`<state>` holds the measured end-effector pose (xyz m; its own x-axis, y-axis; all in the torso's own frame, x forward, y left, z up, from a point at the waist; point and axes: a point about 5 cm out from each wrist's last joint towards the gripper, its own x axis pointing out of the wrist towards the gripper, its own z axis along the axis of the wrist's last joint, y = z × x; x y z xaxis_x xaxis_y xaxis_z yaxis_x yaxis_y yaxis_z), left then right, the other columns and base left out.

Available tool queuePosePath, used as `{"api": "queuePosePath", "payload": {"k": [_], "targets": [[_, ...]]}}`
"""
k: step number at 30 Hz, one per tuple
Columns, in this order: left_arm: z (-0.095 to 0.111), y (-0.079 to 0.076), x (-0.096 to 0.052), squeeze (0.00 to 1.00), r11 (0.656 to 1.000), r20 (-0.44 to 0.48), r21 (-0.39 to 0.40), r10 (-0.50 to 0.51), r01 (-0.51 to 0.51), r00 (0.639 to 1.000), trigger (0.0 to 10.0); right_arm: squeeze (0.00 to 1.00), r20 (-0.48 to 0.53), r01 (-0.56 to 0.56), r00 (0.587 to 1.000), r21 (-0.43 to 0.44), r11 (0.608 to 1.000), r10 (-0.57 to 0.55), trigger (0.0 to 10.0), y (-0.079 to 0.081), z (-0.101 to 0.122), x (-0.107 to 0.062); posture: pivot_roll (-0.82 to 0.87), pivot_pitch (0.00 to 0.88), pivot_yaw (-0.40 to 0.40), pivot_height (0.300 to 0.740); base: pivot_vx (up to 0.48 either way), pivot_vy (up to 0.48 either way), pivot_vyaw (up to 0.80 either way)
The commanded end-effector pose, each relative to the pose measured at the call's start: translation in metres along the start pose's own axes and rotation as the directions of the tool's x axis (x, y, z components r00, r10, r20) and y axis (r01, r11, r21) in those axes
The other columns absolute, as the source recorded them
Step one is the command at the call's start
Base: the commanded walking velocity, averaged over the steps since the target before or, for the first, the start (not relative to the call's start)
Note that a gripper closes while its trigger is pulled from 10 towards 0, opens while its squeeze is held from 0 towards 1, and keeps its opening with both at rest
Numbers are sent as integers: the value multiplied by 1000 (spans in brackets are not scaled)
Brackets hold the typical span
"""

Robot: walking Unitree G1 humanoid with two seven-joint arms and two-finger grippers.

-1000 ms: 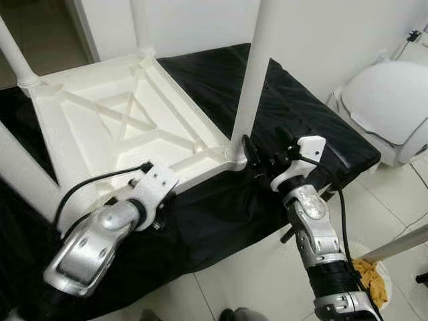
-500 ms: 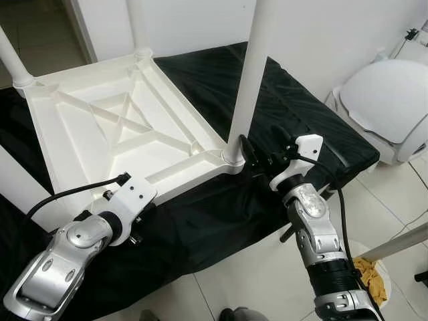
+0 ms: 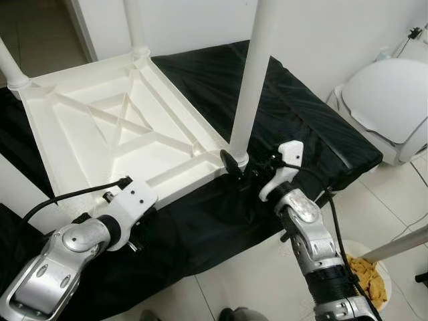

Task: Building children table

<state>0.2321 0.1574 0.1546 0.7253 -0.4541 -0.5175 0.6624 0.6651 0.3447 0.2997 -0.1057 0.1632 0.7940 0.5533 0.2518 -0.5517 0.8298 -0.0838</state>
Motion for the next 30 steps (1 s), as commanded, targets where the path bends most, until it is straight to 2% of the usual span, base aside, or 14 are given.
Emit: {"api": "queuePosePath", "payload": {"k": [1,11,12,13,14,15,16,23,27,30], "targets": [[-17,-6,4,0,999,-84,-46,-10,6,996,0,0,-30,-32,999,18,999,33,10000,5,-5,-6,17,125,-36,740,0,0,0],[-23,-7,-2,0,999,-111,-4,-44,44,993,0,0,-48,-28,998,7,1000,28,10000,-1,-4,-15,8,128,-28,740,0,0,0],[-25,-6,-3,0,999,-114,4,-49,49,992,2078,0,-50,-30,998,5,1000,31,10000,-1,-3,-15,8,128,-28,740,0,0,0],[-25,-6,-3,0,999,-114,4,-49,49,992,2078,0,-50,-30,998,5,1000,31,10000,-1,-3,-15,8,128,-28,740,0,0,0],[-27,-6,-5,0,998,-117,19,-63,65,991,8235,0,-51,-36,998,2,999,36,10000,-1,-3,-15,9,129,-28,740,0,0,0],[-27,-6,-5,0,998,-117,19,-63,65,991,8235,0,-51,-36,998,2,999,36,10000,-1,-3,-15,9,129,-28,740,0,0,0],[-30,-6,-7,0,996,-123,42,-72,78,990,10000,0,-51,-42,998,-2,999,42,10000,-1,-3,-15,10,129,-27,740,0,0,0],[-42,-4,-17,0,987,-163,102,-104,122,981,10000,0,-50,-58,997,-14,998,58,10000,0,-2,-14,15,133,-29,740,0,0,0],[-43,-4,-19,0,987,-168,97,-113,131,979,10000,0,-52,-63,997,-13,998,62,10000,0,-1,-14,18,134,-32,740,0,0,0],[-48,-5,-28,0,977,-176,109,-160,181,971,10000,0,-57,-72,996,-20,997,71,10000,0,-2,-14,19,134,-33,740,0,0,0]]}}
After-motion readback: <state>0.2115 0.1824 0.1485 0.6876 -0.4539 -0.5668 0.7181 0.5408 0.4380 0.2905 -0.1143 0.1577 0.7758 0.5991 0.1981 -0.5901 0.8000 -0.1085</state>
